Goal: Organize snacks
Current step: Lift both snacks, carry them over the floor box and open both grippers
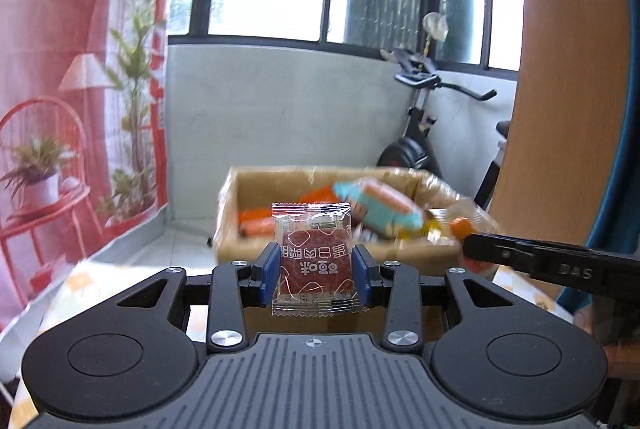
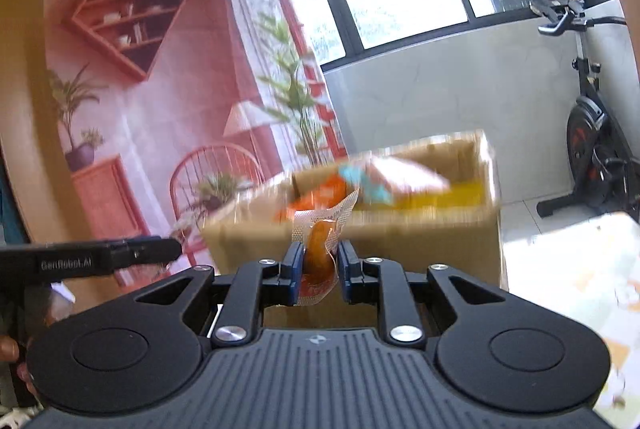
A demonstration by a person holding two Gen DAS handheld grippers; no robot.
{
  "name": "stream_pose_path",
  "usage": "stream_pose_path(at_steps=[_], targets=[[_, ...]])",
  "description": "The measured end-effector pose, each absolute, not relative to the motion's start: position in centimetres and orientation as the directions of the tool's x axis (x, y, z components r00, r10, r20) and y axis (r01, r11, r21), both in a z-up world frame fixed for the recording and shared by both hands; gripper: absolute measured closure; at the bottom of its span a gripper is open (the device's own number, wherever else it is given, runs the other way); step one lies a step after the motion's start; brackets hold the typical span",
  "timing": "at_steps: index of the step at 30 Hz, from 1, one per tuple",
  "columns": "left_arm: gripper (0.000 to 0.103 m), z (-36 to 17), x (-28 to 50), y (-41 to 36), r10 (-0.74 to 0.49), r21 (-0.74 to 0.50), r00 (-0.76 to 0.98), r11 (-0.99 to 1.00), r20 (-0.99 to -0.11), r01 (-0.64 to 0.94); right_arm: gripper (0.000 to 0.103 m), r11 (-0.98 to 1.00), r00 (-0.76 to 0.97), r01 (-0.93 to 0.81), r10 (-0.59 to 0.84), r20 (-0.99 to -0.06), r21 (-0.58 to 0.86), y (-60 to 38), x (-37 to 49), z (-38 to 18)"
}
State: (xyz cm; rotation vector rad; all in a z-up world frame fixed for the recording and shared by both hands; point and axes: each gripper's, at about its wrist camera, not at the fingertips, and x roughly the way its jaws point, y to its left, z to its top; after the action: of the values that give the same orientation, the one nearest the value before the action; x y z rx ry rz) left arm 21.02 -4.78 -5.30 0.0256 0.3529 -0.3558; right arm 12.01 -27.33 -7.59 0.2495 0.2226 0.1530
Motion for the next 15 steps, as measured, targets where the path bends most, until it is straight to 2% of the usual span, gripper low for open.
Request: stream_pose_path(at_steps=[3, 7, 15], targets=[[0.062, -4.4, 23.0, -6.2, -0.341, -0.019, 0.88, 0.935, -0.331, 0.355, 0.083, 0.967, 0.966, -0.115, 0.162, -0.202, 0.226, -27.2, 14.4, -5.8], [0.062, -4.5, 25.4, -7.0, -0.33, -0.032, 0.871, 0.939, -0.364, 0.343, 0.083, 0.974, 0.964, -0.11, 0.154, -0.219, 0.199, -27.1, 17.6, -4.4], [0.062, -4.9, 29.0, -6.9, -0.306, -0.02, 0.856, 0.945, -0.416, 0.327, 0.083, 0.983, 0.954, -0.094, 0.133, -0.268, 0.155, -26.5, 22.1, -5.1]])
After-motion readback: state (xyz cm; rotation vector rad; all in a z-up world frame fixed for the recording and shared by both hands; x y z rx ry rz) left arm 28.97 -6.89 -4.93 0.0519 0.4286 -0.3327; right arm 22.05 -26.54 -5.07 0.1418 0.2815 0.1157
